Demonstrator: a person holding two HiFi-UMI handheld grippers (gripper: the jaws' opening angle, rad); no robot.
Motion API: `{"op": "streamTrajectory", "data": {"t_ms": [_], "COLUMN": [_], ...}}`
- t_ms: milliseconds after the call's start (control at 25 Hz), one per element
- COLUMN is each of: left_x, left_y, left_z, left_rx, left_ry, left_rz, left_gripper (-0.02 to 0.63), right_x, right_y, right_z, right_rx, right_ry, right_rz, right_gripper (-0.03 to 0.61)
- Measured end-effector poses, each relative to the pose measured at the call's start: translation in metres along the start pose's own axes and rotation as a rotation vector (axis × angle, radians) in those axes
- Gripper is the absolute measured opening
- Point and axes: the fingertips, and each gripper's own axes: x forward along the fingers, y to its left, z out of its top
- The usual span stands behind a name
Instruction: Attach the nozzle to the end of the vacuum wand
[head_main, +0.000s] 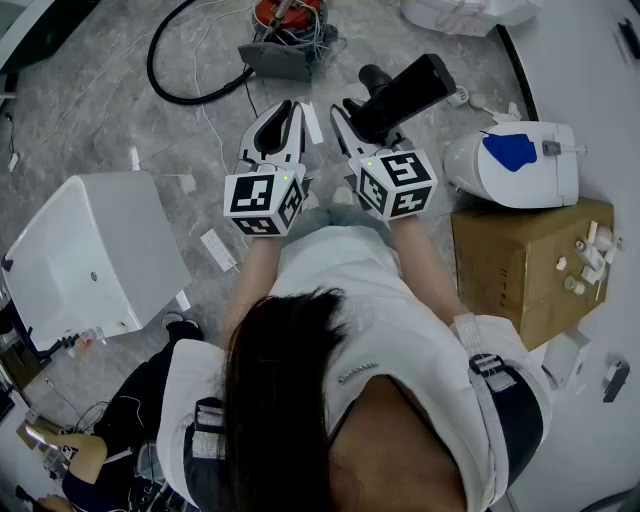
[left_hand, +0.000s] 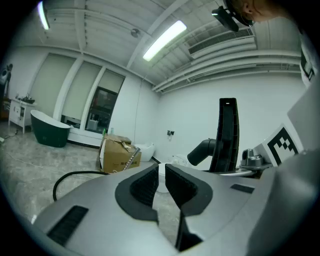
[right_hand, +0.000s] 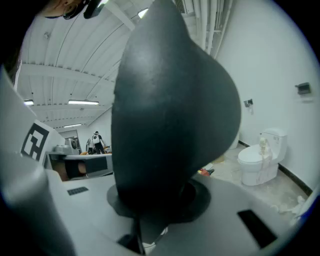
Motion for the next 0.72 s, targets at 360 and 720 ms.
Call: {"op": "streamTrajectory", "data": {"t_ms": [360,720], "left_x": [0.000,0.008], "left_y": [0.004,0.013], "left_z": [0.002,-0.004], "left_rx": [0.016,0.001], "left_ry": [0.002,0.027], "left_rz": [-0.020,-0.004], "left_gripper": [0.009,0.005], "right_x": [0.010,0.013], "right_y": [0.010,0.005], "right_z": [0.003,0.001], "right_rx": [-0.019,0.007], "right_ry": [0.003,0.003], "right_rz": [0.016,0.032], "right_gripper": [0.092,0.092]}}
